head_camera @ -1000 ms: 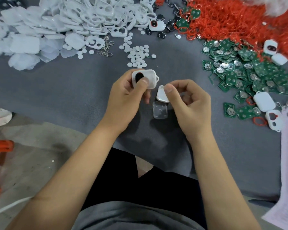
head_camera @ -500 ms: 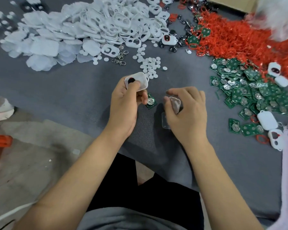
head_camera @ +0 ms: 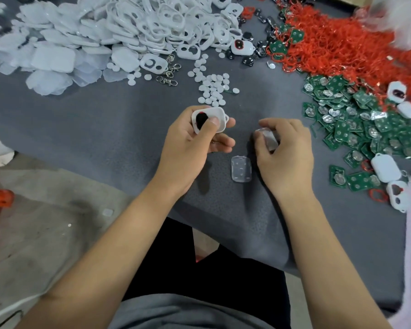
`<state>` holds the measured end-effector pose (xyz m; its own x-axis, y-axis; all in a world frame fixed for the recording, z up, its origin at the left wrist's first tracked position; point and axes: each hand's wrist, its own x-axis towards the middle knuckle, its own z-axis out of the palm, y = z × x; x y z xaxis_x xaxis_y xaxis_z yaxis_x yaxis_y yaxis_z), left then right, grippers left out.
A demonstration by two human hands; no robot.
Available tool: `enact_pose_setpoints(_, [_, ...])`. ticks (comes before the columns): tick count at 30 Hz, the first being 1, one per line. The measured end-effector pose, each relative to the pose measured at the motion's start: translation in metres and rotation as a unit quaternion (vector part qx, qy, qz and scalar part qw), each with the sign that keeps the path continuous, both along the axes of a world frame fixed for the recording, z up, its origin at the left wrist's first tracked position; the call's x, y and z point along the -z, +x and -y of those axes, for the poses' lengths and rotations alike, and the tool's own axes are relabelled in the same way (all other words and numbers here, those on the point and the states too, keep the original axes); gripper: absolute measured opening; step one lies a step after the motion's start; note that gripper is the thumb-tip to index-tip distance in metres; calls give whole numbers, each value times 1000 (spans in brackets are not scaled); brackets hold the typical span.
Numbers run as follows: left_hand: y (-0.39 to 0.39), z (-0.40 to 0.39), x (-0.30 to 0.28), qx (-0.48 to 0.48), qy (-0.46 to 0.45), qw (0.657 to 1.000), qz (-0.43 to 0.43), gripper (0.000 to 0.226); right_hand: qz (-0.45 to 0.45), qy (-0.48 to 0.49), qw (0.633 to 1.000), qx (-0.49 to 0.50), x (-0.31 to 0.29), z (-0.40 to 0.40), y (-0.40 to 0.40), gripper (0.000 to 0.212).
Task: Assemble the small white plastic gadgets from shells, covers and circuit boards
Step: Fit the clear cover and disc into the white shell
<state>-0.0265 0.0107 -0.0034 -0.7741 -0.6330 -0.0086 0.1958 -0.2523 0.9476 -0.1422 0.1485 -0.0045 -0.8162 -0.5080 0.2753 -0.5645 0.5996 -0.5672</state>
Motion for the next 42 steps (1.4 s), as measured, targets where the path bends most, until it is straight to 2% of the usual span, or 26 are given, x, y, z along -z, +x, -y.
enact_pose_setpoints(5, [-3,3,-4,10,64,998,-8,21,-108,-44,993,-17,-1,-17,7,18])
enact_pose_setpoints(9, [-4,6,-6,36,111,993,-11,31,-143,-1,986,-80,7,-32,19,21])
enact_pose_setpoints(14, [-5,8,-3,62,116,991,-9,33,-118,6,984,-135,8,-36,21,21])
enact_pose_setpoints(21, [-6,7,-4,69,99,993,6,38,-52,-14,985,-161,6,-33,18,14])
enact_pose_setpoints(26, [-6,7,-4,63,81,995,19,37,-76,-5,989,-129,6,-35,20,30])
enact_pose_setpoints(39, [-5,8,0,80,58,995,16,37,-94,-8,986,-135,12,-36,19,25])
enact_pose_setpoints(42, [-5,7,1,81,51,995,11,37,-87,-16,985,-146,12,-37,19,16])
